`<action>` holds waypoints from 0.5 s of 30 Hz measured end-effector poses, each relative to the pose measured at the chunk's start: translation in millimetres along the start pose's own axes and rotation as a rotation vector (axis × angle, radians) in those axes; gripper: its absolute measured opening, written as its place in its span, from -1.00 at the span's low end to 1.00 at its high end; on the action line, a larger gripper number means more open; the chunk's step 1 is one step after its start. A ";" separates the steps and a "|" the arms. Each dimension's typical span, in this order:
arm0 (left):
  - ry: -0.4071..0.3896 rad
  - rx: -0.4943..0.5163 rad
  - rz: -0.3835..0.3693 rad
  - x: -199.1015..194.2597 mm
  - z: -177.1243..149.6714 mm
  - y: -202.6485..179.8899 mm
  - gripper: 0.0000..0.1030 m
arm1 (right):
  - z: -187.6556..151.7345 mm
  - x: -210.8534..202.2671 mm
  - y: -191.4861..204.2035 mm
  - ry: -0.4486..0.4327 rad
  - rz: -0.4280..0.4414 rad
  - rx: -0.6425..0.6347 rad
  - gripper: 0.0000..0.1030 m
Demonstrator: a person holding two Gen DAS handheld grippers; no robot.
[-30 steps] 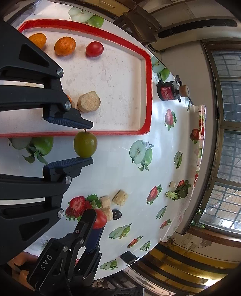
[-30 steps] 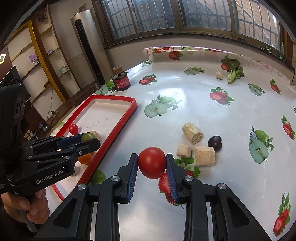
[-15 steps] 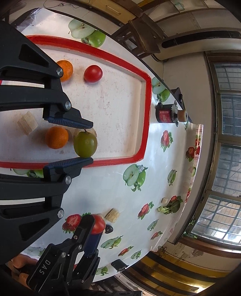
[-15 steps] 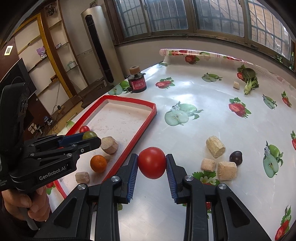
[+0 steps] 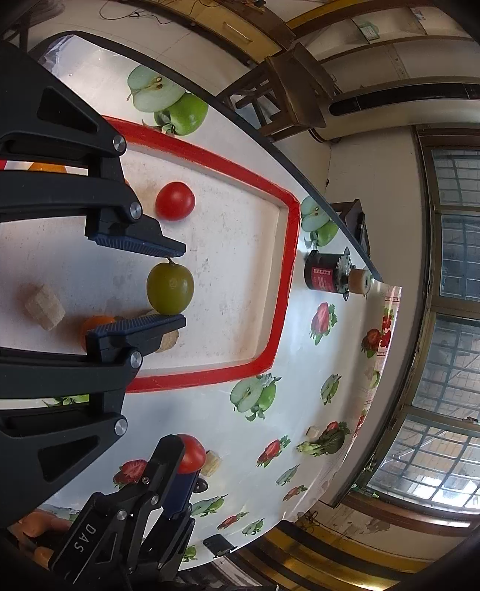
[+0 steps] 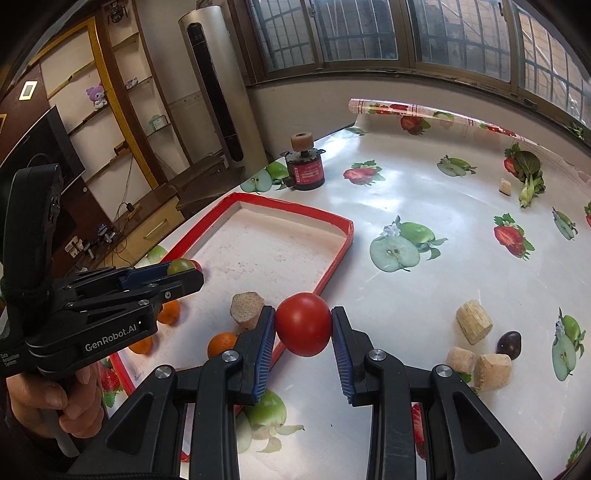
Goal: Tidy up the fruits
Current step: 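Carry the grape in left tool and tomato in right tool over the tray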
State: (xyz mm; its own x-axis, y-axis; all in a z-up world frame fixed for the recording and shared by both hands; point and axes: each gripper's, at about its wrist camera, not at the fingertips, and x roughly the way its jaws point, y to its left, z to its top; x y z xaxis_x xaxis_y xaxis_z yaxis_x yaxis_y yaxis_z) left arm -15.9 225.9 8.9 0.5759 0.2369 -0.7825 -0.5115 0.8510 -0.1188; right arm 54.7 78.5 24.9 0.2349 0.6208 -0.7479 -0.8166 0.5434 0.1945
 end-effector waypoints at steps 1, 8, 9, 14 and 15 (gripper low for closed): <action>0.000 -0.004 0.003 0.5 0.9 3.0 -0.44 | 1.6 2.4 1.3 0.001 0.001 -0.002 -0.40; 0.010 -0.023 0.020 9.3 9.4 20.2 -0.44 | 12.6 21.4 6.4 0.018 0.016 -0.003 -0.40; 0.011 -0.026 0.021 10.3 11.2 21.7 -0.44 | 14.3 24.2 7.3 0.021 0.017 -0.004 -0.40; 0.014 -0.033 0.029 17.6 20.7 29.7 -0.44 | 23.2 40.8 13.2 0.036 0.026 -0.013 -0.40; 0.016 -0.036 0.034 20.0 22.6 31.7 -0.44 | 24.6 44.3 15.4 0.038 0.028 -0.016 -0.40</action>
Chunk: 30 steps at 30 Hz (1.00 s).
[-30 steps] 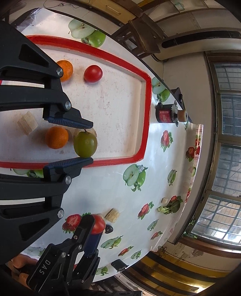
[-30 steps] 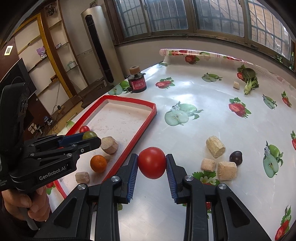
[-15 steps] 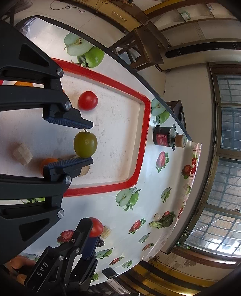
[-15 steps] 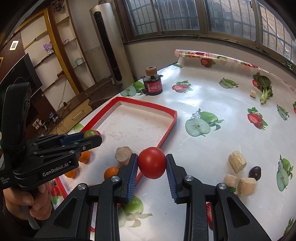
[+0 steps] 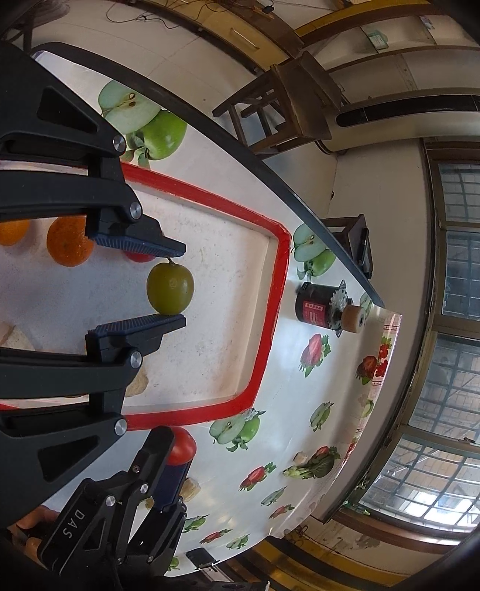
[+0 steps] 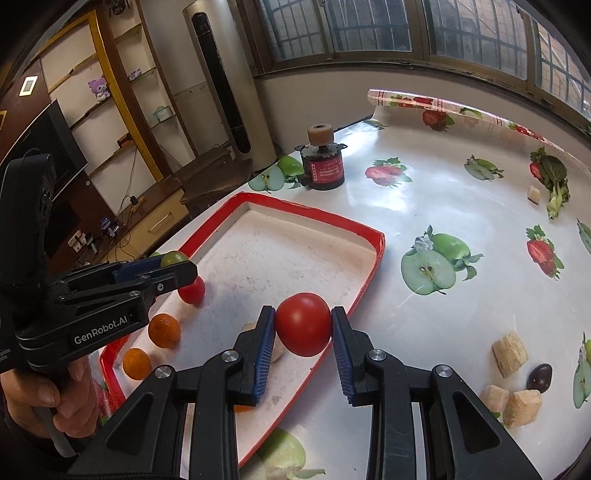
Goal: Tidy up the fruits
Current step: 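Carry the grape in left tool and tomato in right tool over the tray, then open left tool to drop the grape while right tool drops the tomato in the tray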
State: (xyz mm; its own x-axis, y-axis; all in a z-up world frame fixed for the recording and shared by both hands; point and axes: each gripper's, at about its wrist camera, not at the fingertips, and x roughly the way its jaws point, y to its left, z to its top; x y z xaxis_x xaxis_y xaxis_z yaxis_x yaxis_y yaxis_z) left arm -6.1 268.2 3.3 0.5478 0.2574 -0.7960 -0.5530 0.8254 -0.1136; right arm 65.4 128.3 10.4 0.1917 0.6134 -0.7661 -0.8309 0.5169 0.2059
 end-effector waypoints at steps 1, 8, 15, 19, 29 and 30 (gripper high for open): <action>0.004 -0.003 0.005 2.9 1.8 1.8 -0.44 | 2.1 3.1 1.6 0.001 0.001 -0.003 -0.40; 0.058 -0.036 0.032 32.3 12.7 16.7 -0.44 | 16.3 32.1 8.8 0.027 0.013 -0.019 -0.40; 0.105 -0.039 0.053 57.4 16.1 21.8 -0.44 | 17.6 58.7 8.6 0.069 0.017 -0.022 -0.40; 0.135 -0.040 0.052 67.5 13.3 22.8 -0.44 | 16.5 68.3 8.5 0.089 0.016 -0.035 -0.40; 0.129 -0.038 0.070 64.6 9.5 20.5 -0.08 | 14.3 82.4 8.4 0.126 0.011 -0.052 -0.32; 0.125 -0.045 0.067 61.4 9.3 21.4 -0.08 | 14.5 80.4 8.6 0.121 0.010 -0.054 -0.29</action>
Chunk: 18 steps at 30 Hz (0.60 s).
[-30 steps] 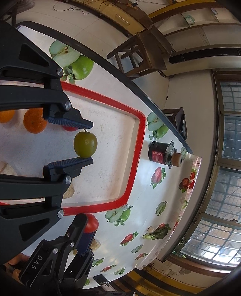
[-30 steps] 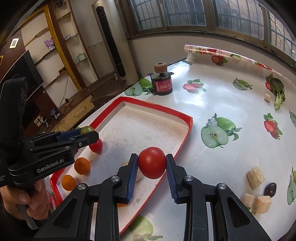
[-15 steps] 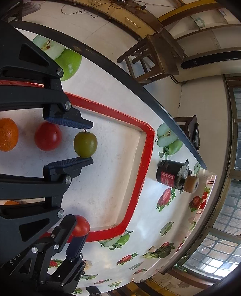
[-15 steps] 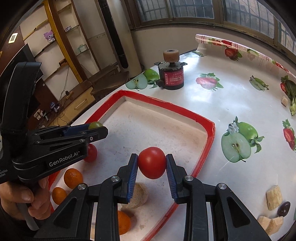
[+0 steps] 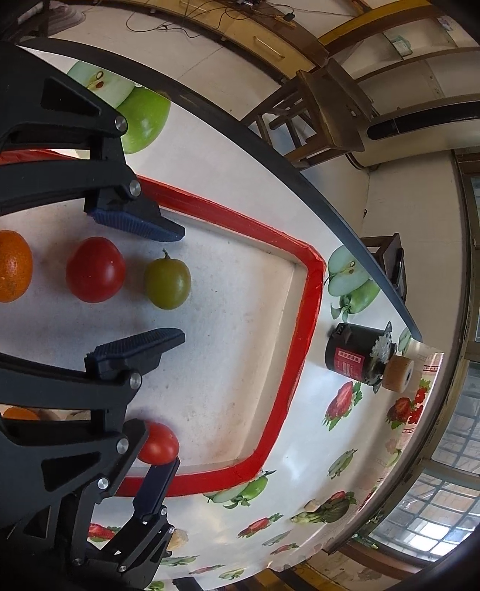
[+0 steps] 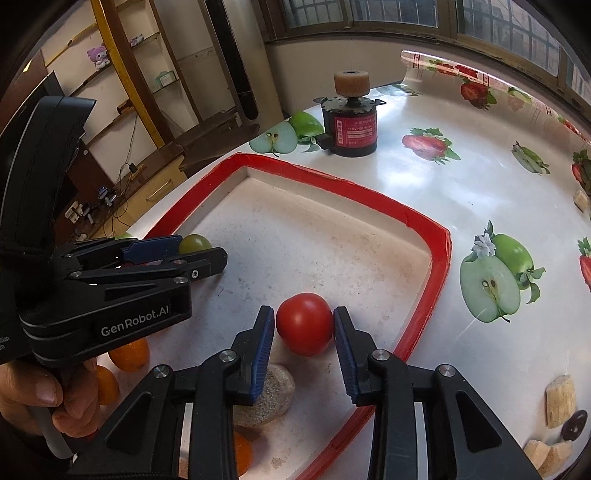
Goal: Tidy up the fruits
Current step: 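Open left tool to drop the grape while right tool drops the tomato in the tray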
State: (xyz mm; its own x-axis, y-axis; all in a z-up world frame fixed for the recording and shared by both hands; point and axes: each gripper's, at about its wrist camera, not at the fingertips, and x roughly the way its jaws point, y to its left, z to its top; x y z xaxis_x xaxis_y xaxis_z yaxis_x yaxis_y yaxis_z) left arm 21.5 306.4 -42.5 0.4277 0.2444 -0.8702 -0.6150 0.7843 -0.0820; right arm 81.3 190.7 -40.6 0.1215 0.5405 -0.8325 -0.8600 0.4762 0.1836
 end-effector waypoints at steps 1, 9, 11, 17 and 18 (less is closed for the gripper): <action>-0.006 -0.005 -0.001 -3.5 -0.4 0.9 -0.08 | -0.1 -2.1 0.1 -0.003 -0.001 -0.002 -0.23; -0.044 -0.014 -0.021 -30.1 -8.4 -1.5 -0.07 | -7.2 -33.6 -1.2 -0.046 -0.001 0.002 -0.17; -0.047 -0.014 -0.026 -34.0 -11.5 -3.8 0.02 | -10.8 -42.8 -2.0 -0.057 -0.001 0.005 -0.17; -0.054 0.004 -0.036 -43.0 -19.9 -16.0 0.02 | -22.5 -65.6 -7.7 -0.077 -0.014 0.015 -0.16; -0.055 0.006 -0.041 -44.2 -21.4 -17.9 0.02 | -24.5 -68.6 -9.3 -0.080 -0.017 0.018 -0.16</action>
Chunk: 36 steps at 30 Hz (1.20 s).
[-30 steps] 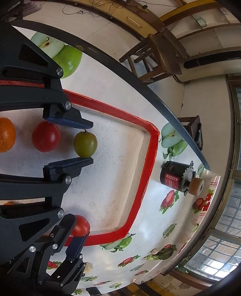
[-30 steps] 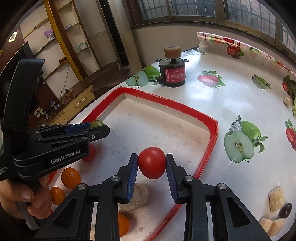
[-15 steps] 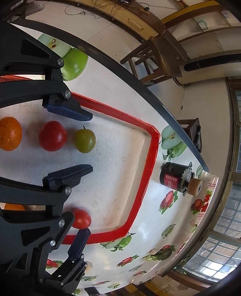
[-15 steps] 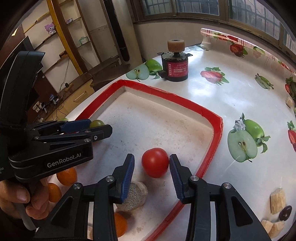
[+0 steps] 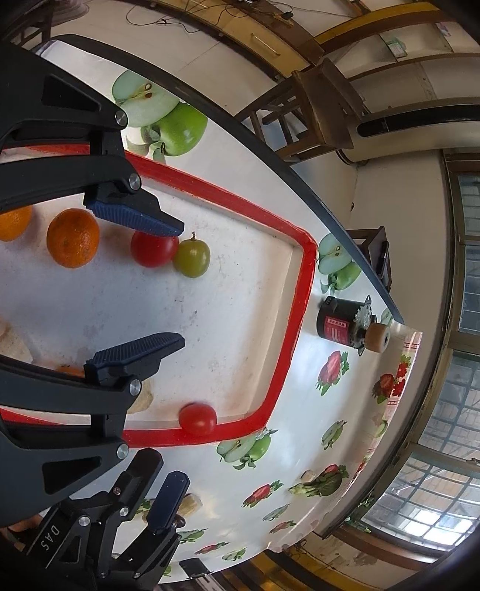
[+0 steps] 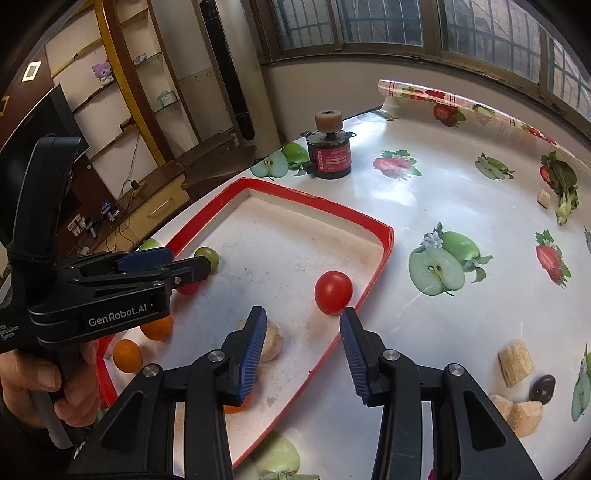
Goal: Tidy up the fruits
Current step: 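Open left tool to drop the grape while right tool drops the tomato in the tray, then move both open tools back toward the cork pieces on the table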
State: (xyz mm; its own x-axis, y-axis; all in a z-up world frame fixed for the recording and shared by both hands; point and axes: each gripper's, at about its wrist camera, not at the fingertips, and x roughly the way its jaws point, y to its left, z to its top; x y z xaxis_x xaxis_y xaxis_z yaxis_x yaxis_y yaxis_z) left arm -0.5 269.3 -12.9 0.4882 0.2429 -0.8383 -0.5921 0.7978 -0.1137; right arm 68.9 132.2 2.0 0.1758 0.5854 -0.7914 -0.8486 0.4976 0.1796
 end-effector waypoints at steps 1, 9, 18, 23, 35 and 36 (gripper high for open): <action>0.001 0.000 -0.004 -1.2 -1.7 -1.6 0.02 | -1.8 -2.9 -1.9 -0.002 -0.003 0.004 -0.16; -0.001 0.026 -0.043 -11.7 -13.9 -25.0 0.02 | -23.7 -23.8 -21.2 -0.012 -0.017 0.053 -0.16; -0.001 0.077 -0.101 -21.4 -25.6 -63.0 0.02 | -54.7 -51.7 -60.0 -0.023 -0.066 0.132 -0.15; 0.006 0.110 -0.128 -23.6 -31.0 -86.3 0.02 | -74.0 -66.7 -85.9 -0.025 -0.101 0.184 -0.15; 0.033 0.174 -0.165 -23.3 -43.4 -128.5 0.02 | -103.5 -92.4 -131.8 -0.036 -0.162 0.276 -0.15; 0.034 0.179 -0.166 -23.1 -43.9 -131.4 0.02 | -104.8 -93.7 -133.8 -0.037 -0.165 0.279 -0.15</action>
State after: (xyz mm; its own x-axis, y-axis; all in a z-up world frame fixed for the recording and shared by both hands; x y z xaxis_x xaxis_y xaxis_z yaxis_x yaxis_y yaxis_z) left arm 37.9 134.6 -2.1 0.5460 0.0841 -0.8335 -0.3807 0.9112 -0.1575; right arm 113.7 -56.3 -9.1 0.3218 0.5024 -0.8025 -0.6387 0.7409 0.2077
